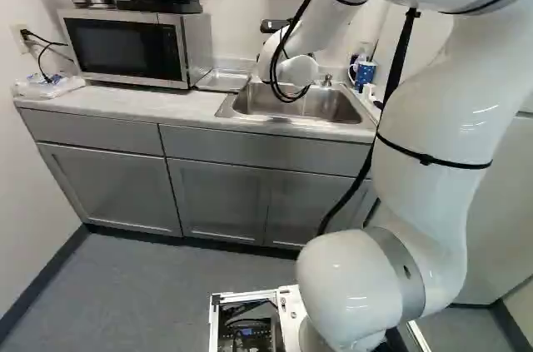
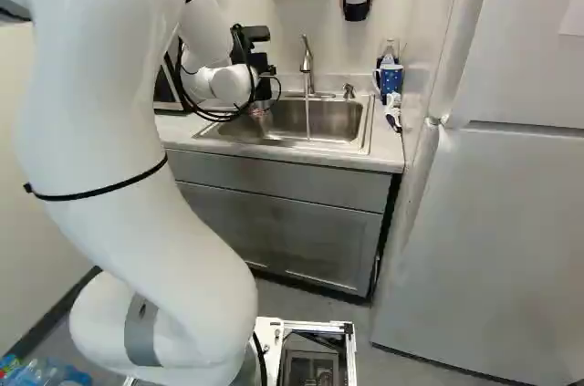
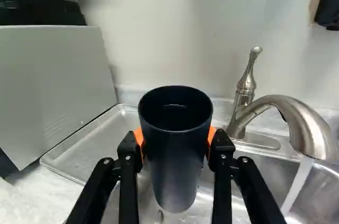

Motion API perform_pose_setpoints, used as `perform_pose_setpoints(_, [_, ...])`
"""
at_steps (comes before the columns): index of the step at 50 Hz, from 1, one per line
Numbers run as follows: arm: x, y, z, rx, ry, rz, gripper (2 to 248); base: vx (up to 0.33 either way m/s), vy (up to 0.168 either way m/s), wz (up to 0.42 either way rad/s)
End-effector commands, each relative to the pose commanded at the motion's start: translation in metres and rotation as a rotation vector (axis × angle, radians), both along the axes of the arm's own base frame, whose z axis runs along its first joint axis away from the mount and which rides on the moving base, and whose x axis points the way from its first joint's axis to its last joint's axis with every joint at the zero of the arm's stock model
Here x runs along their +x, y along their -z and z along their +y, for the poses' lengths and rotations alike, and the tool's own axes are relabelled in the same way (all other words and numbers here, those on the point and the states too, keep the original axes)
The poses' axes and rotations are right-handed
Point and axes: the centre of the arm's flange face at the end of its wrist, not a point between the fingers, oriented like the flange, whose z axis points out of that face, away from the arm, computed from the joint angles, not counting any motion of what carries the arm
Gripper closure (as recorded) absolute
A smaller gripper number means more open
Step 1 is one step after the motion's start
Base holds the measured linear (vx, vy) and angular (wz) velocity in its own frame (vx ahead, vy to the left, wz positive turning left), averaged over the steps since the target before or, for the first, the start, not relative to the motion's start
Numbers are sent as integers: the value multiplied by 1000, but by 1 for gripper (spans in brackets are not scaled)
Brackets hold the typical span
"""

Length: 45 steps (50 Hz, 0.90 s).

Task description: Rinse the cup and place it in the tray

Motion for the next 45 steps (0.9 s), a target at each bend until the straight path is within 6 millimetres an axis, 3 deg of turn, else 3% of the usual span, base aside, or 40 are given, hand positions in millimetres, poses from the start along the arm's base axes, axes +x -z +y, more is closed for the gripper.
perform_pose_setpoints(45, [0, 0, 0, 417, 42, 34, 125, 0, 0, 0])
